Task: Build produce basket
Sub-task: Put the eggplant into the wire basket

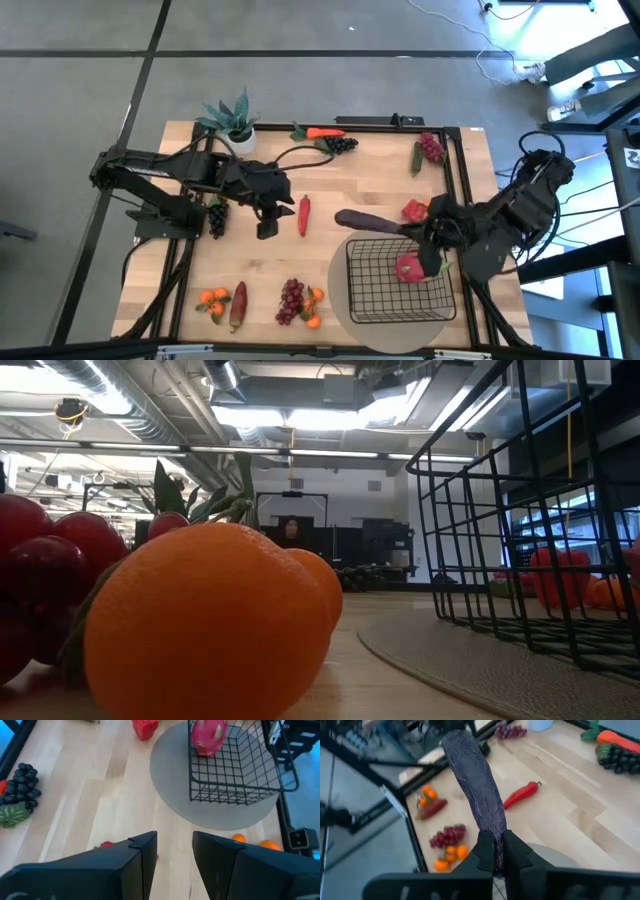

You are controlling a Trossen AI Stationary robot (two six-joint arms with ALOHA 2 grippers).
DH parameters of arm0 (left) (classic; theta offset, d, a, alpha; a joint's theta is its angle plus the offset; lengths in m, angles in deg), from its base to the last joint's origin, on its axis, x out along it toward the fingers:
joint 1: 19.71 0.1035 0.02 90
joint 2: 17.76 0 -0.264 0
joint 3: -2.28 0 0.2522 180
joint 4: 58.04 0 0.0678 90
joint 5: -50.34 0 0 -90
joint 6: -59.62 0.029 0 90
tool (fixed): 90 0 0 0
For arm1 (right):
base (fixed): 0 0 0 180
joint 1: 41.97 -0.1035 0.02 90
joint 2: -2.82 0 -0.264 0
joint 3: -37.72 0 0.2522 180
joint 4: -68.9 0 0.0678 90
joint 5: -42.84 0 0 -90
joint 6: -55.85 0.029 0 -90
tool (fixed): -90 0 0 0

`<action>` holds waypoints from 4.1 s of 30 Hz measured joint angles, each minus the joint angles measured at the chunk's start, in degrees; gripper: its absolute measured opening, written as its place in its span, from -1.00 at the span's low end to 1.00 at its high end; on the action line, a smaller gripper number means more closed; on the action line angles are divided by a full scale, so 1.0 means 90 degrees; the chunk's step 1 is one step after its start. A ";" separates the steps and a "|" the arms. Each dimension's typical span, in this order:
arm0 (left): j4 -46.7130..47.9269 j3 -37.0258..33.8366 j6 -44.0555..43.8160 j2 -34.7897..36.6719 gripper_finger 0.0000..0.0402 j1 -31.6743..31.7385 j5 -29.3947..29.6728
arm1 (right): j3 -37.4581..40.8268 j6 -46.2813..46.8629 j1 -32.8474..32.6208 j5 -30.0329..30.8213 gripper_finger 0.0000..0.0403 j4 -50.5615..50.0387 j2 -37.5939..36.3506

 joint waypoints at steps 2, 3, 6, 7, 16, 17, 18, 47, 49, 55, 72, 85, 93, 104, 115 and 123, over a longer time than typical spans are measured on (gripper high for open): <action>-0.0051 0.0018 0.0020 0.0061 -0.44 -0.0075 0.0001 | 0.0000 0.0400 -0.0192 0.0432 -1.00 -0.0052 0.0143; -0.0049 0.0017 0.0083 0.0092 -0.44 -0.0092 -0.0011 | 0.0000 0.0591 -0.0277 0.0634 -1.00 -0.0110 0.0213; -0.0090 0.0002 0.0146 0.0204 -0.44 -0.0199 0.0008 | 0.0000 0.1332 -0.0445 0.1058 -1.00 -0.0425 0.0438; -0.0174 0.0022 0.0146 0.0224 -0.44 -0.0201 0.0007 | 0.0000 0.1644 -0.0481 0.1181 -1.00 -0.0569 0.0517; -0.0130 0.0007 0.0117 0.0305 -0.44 -0.0233 0.0059 | 0.0000 0.4677 -0.0488 0.1044 -1.00 -0.2184 0.1251; -0.0122 0.0007 0.0114 0.0305 -0.44 -0.0233 0.0059 | 0.0000 0.4689 -0.0492 0.0988 -1.00 -0.2162 0.1309; -0.0124 0.0007 0.0112 0.0305 -0.44 -0.0233 0.0059 | 0.0000 0.4712 -0.0497 0.0933 -1.00 -0.2110 0.1371; -0.0122 0.0007 0.0117 0.0300 -0.44 0.0250 0.0062 | 0.0000 0.5537 -0.0847 -0.1225 -1.00 -0.1376 0.2360; -0.0123 0.0007 0.0118 0.0300 -0.44 0.0250 0.0064 | 0.0000 0.5537 -0.0850 -0.1231 -1.00 -0.1374 0.2360; -0.0122 0.0007 0.0149 0.0297 -0.44 0.0250 0.0061 | 0.0000 0.5523 -0.0811 -0.1683 -1.00 -0.1363 0.2529; -0.0122 0.0007 0.0166 0.0297 -0.44 0.0250 0.0064 | 0.0000 0.5330 -0.0738 -0.2671 -1.00 -0.1287 0.3390; -0.0124 0.0007 0.0158 0.0297 -0.44 0.0250 0.0064 | 0.0000 0.3960 -0.0730 -0.5262 -1.00 -0.1124 0.3359; -0.0122 0.0007 0.0157 0.0297 -0.44 0.0317 0.0061 | 0.0000 0.3837 -0.0733 -0.5400 -1.00 -0.1510 0.3070; -0.0124 0.0007 0.0156 0.0297 -0.44 0.0461 0.0065 | 0.0000 0.3285 -0.0733 -0.6095 -1.00 -0.2185 0.2948; -0.0122 0.0007 0.0166 0.0297 -0.44 0.0459 -0.0143 | 0.0000 0.3142 -0.0735 -0.5607 -1.00 -0.2181 0.2948; -0.0253 0.0007 0.0716 0.0268 -0.44 0.0452 -0.1630 | 0.0000 0.3142 -0.0735 -0.5529 -1.00 -0.2178 0.2948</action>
